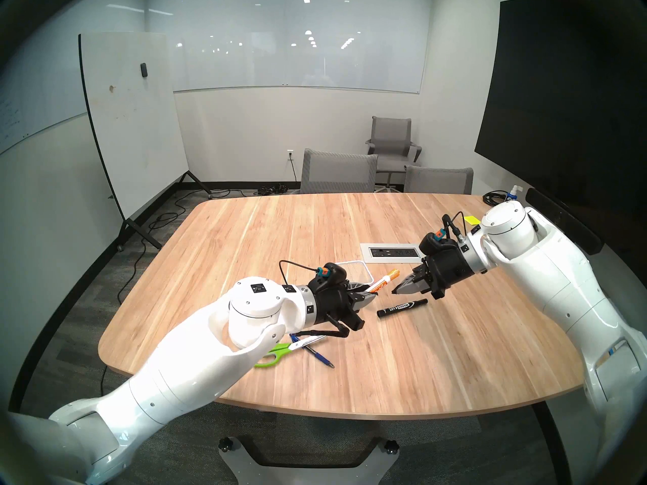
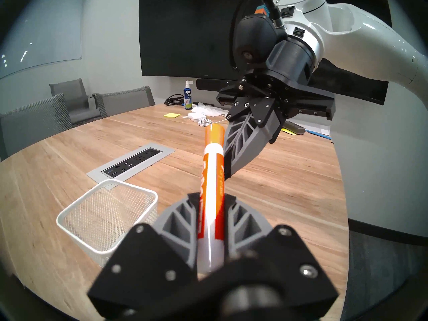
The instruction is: Place the pen, the marker, and the scissors into the pen holder
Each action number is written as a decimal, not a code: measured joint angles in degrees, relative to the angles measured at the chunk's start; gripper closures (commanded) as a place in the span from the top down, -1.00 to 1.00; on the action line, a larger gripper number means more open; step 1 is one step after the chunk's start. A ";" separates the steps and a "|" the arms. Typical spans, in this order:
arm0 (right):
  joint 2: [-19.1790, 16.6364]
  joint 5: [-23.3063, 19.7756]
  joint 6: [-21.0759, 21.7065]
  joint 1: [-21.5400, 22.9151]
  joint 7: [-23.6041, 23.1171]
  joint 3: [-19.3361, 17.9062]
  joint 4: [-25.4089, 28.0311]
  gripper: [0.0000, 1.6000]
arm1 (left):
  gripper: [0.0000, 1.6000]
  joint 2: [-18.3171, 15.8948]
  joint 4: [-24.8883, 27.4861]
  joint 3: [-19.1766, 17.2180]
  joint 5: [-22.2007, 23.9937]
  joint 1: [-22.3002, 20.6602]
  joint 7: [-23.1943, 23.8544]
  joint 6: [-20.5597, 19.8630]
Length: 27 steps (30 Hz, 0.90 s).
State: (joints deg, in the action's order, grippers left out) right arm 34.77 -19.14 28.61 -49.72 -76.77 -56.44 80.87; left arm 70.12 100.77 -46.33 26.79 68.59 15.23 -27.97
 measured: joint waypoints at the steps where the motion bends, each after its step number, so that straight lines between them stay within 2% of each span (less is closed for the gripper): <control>1: -0.06 -0.19 -0.01 0.03 -0.01 0.03 0.15 -1.00 | -1.00 0.11 -0.15 0.17 0.00 -0.05 0.13 0.11; 27: -0.45 -1.93 0.14 1.00 0.06 0.52 1.14 -1.00 | -1.00 1.68 -3.04 1.89 0.32 -0.80 1.44 1.26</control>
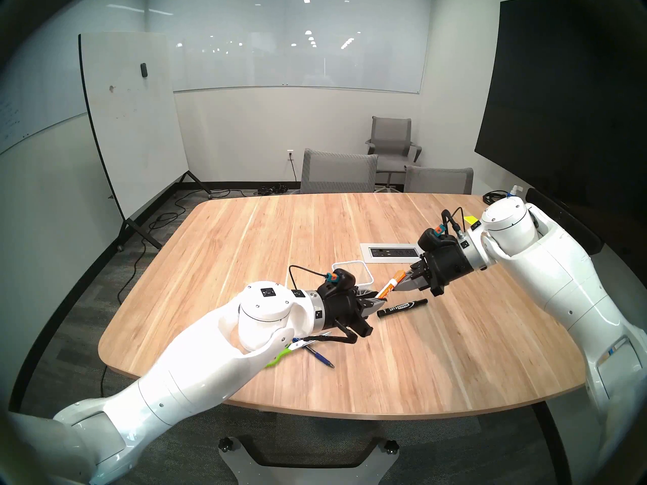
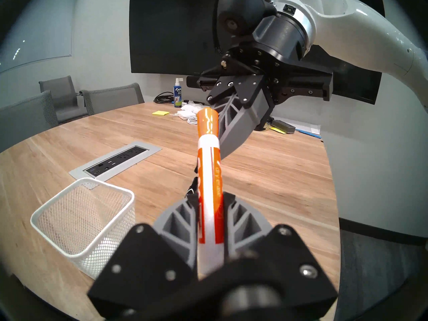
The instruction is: Place the pen, the marker, and the scissors into the pen holder
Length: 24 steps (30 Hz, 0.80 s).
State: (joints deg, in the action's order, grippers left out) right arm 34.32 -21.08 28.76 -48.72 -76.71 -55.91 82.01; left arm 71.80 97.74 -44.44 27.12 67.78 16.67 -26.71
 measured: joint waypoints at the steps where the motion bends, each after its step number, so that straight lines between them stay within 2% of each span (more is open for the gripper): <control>1: -0.01 -0.08 0.07 0.03 0.05 0.01 0.06 -1.00 | -1.00 0.06 -0.17 0.11 0.02 -0.06 0.09 0.06; 14: -0.19 -1.39 1.20 0.33 1.18 0.09 0.80 -1.00 | -1.00 1.54 -3.01 2.15 0.26 -1.23 1.45 0.40; 24: -0.49 -2.25 1.61 0.51 1.64 0.19 0.98 -1.00 | -1.00 2.53 -4.74 2.39 0.31 -2.17 1.95 0.54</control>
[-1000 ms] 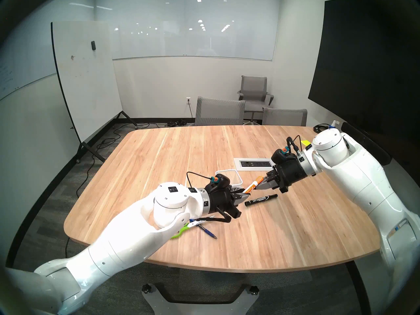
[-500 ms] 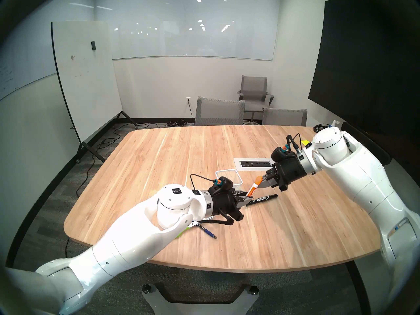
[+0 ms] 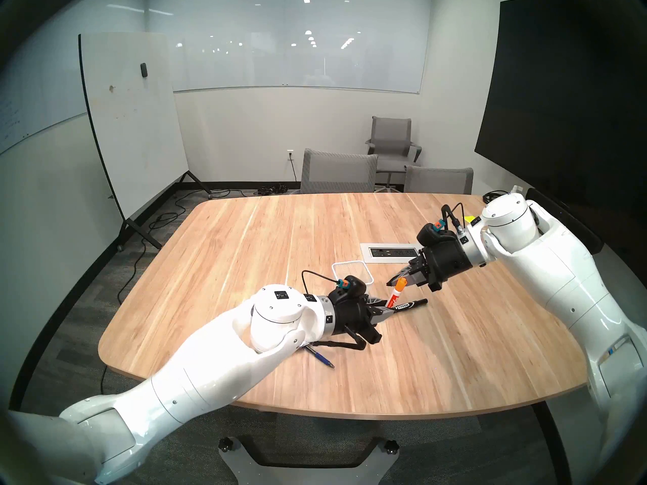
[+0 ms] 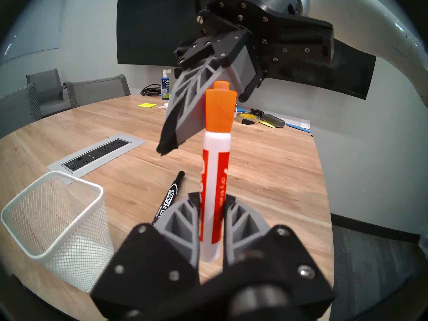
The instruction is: Place the pen, the marker, and the scissors into the pen holder
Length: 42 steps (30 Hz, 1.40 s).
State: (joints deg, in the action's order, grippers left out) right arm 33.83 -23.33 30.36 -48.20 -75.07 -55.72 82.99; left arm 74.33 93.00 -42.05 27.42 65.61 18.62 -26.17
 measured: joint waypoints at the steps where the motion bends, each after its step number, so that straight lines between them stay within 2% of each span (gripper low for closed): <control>1: -0.03 -0.08 0.00 0.02 0.01 0.01 0.01 -1.00 | -1.00 0.08 -0.08 0.00 0.00 -0.06 0.01 0.01; 18: -0.52 -0.70 -0.77 0.50 -0.62 0.96 -0.60 -1.00 | -1.00 0.23 0.71 -0.76 0.36 -0.19 -1.82 0.04; 33: -1.27 -1.55 -0.99 0.66 -0.78 1.08 -0.15 -1.00 | -1.00 0.44 -0.24 -0.76 0.89 -0.69 -1.32 0.11; 40: -1.15 -1.00 -2.09 1.16 -1.25 1.79 -3.29 -1.00 | -1.00 -1.24 3.24 -1.92 1.07 1.02 -2.89 0.09; 41: -1.15 -0.88 -2.30 1.18 -1.35 1.81 -3.49 -0.99 | -1.00 -1.50 3.64 -2.07 1.08 1.24 -3.11 0.09; 42: -1.16 -0.68 -2.72 1.22 -1.61 1.83 -3.82 -0.84 | -1.00 -2.01 4.42 -2.30 1.06 1.63 -3.56 0.09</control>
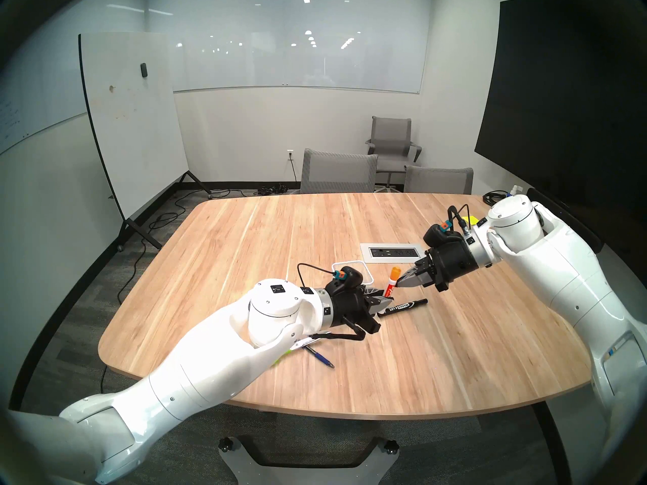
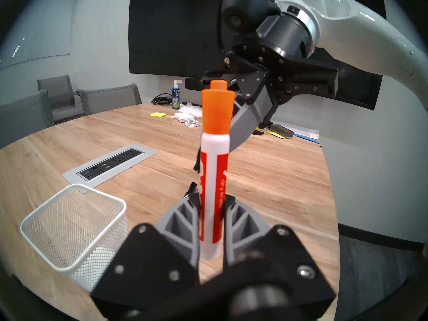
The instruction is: Place the pen, the marker, and the scissors into the pen holder
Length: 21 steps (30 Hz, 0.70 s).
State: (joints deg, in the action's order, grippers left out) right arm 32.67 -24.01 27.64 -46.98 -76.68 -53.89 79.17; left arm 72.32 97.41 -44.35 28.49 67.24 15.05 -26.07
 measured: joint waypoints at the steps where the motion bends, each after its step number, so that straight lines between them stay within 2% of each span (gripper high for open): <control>1: -0.04 0.16 -0.44 0.04 -0.30 0.00 -0.35 -0.65 | -1.00 -0.57 0.86 -0.21 -0.09 0.41 -0.49 0.00; 2: -0.10 0.26 -0.76 0.07 -0.54 0.00 -0.62 -0.62 | -1.00 -0.98 1.48 -0.36 -0.19 0.71 -0.84 0.00; 4: -0.22 0.37 -1.36 0.11 -1.04 -0.05 -1.19 -0.40 | -1.00 -1.73 2.65 -0.62 -0.49 1.33 -1.50 0.01; 6: -0.34 0.39 -1.80 0.15 -1.44 -0.14 -1.61 0.14 | -1.00 -2.23 3.44 -0.77 -0.77 1.76 -1.98 0.02; 7: -0.47 0.39 -2.20 0.16 -1.64 -0.24 -1.84 1.00 | -1.00 -2.54 3.92 -0.89 -0.98 2.09 -2.35 0.02; 12: -1.31 0.41 -3.91 0.13 -2.25 -0.87 -1.71 1.00 | -1.00 -3.40 4.93 -1.29 -1.55 3.13 -3.42 0.17; 21: -2.46 -0.49 -4.55 0.15 -4.51 -1.87 -1.26 1.00 | -1.00 -3.66 5.20 -1.58 -1.40 4.16 -4.12 0.79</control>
State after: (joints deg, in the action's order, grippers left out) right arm 30.21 -24.51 23.09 -46.84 -81.19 -55.76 77.91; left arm 68.67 102.61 -45.92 27.09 71.40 10.94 -25.28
